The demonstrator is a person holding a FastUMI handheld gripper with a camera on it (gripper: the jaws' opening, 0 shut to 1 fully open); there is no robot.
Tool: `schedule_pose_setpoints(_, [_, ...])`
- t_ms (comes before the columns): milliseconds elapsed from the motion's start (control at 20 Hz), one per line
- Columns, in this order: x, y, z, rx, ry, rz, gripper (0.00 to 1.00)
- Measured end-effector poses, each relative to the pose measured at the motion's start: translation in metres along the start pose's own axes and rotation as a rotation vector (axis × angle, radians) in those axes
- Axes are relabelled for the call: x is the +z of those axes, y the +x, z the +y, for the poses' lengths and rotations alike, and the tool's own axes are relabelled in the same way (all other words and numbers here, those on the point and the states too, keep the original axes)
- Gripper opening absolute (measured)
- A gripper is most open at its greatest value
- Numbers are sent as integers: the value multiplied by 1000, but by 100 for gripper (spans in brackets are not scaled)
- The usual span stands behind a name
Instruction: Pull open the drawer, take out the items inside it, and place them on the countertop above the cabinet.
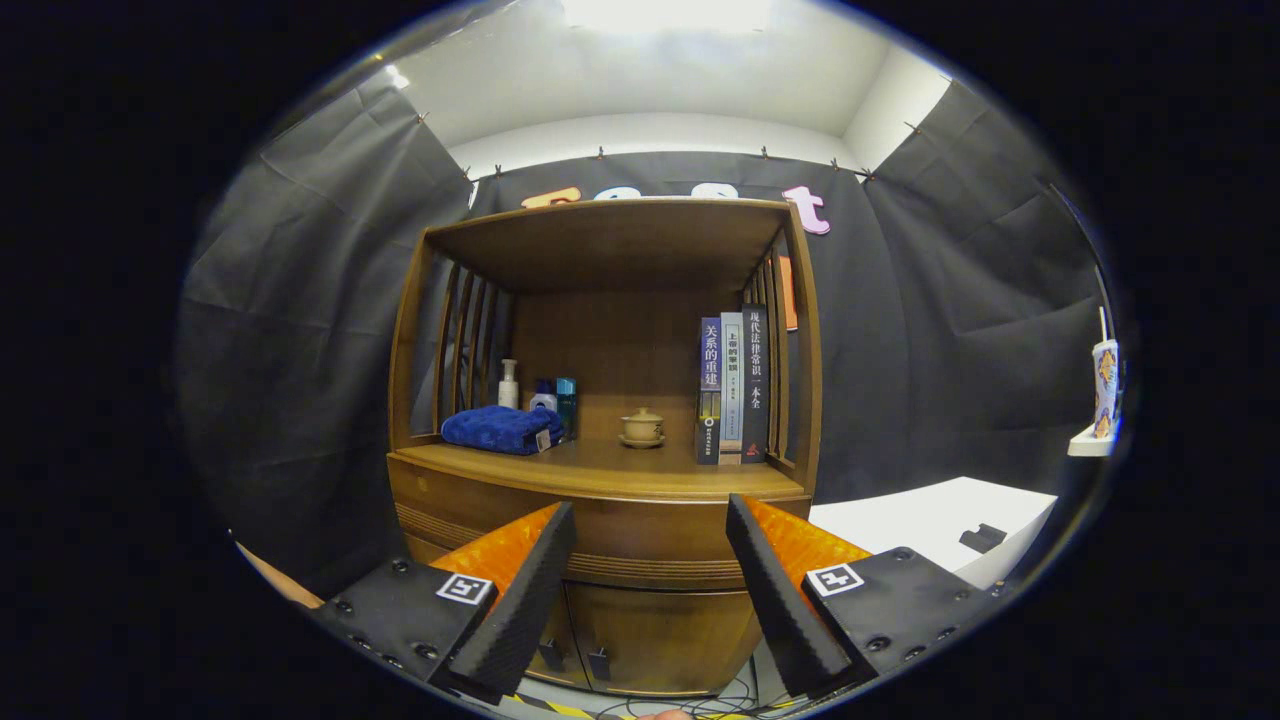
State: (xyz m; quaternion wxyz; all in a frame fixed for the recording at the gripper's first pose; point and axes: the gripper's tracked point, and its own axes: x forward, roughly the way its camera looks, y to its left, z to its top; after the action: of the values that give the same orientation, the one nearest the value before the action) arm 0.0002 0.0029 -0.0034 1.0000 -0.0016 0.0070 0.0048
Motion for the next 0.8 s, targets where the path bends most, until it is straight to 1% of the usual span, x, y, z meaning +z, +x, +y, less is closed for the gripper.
schedule_pose_setpoints(250, [-1,-2,0,-2,10,3,98])
schedule_pose_setpoints(400, [-7,-2,10,20,38,24,98])
schedule_pose_setpoints(500, [5,2,10,9,46,-20,98])
schedule_pose_setpoints(650, [5,25,25,-6,63,-32,98])
schedule_pose_setpoints(800, [-13,67,62,-21,101,-11,98])
